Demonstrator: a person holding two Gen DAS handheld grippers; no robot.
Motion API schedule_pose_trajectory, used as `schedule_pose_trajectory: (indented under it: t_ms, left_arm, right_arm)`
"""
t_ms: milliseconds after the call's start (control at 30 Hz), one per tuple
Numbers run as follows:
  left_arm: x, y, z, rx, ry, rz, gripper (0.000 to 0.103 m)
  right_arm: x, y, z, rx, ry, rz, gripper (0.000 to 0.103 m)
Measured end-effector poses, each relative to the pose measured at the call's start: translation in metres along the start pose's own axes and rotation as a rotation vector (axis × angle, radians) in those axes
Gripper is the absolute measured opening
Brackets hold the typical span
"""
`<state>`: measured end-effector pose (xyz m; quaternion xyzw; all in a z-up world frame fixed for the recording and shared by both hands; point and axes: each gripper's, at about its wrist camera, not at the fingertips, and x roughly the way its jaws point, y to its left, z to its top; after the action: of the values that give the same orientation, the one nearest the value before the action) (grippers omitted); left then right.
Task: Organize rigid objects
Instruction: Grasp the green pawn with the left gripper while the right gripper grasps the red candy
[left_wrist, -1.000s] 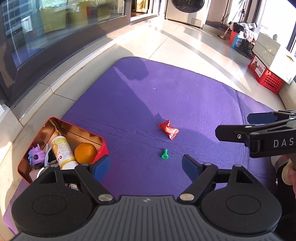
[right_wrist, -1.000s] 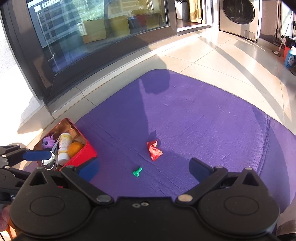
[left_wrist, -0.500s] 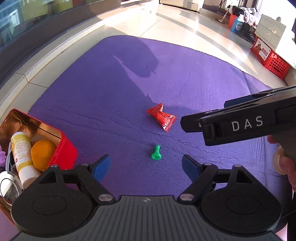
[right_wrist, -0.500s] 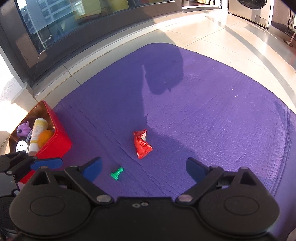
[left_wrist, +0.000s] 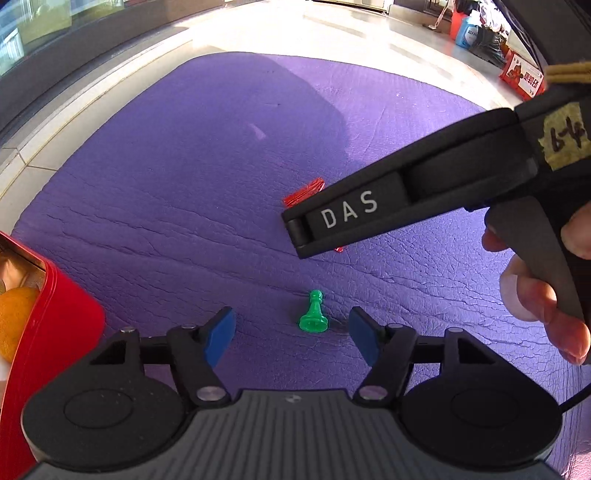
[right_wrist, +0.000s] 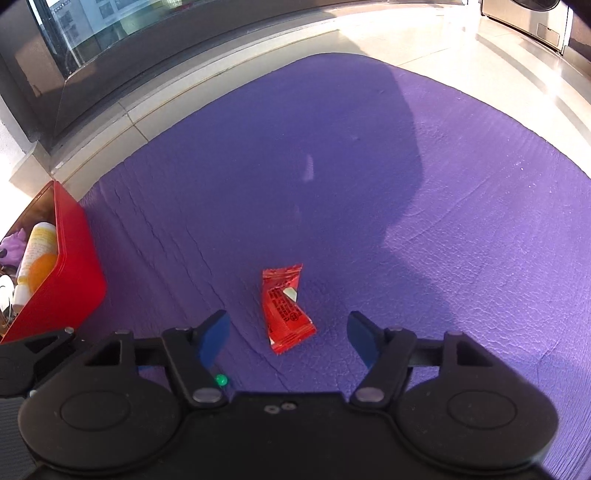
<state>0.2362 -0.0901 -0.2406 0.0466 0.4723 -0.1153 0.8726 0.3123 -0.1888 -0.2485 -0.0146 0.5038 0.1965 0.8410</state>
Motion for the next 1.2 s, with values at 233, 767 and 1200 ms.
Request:
schedule_pose_trajectory:
  t_ms: [233,767,1200]
  left_arm:
    - [-0.006,-0.003,-0.001,0.024,-0.025,-0.007,0.034]
    - [-0.028,-0.006,0.007,0.011,-0.012,-0.023,0.015]
    - [-0.098,0.022,0.015,-0.025,-0.022,0.014,0.015]
  right_arm:
    - [0.007,0.01,-0.002,-0.034,-0.012,-0.039,0.047]
    - [-0.023,0.014,-0.011,0.006,-0.018,-0.058,0.024]
    - [-0.094,0.053,-0.012,0.038,-0.05,0.002,0.025]
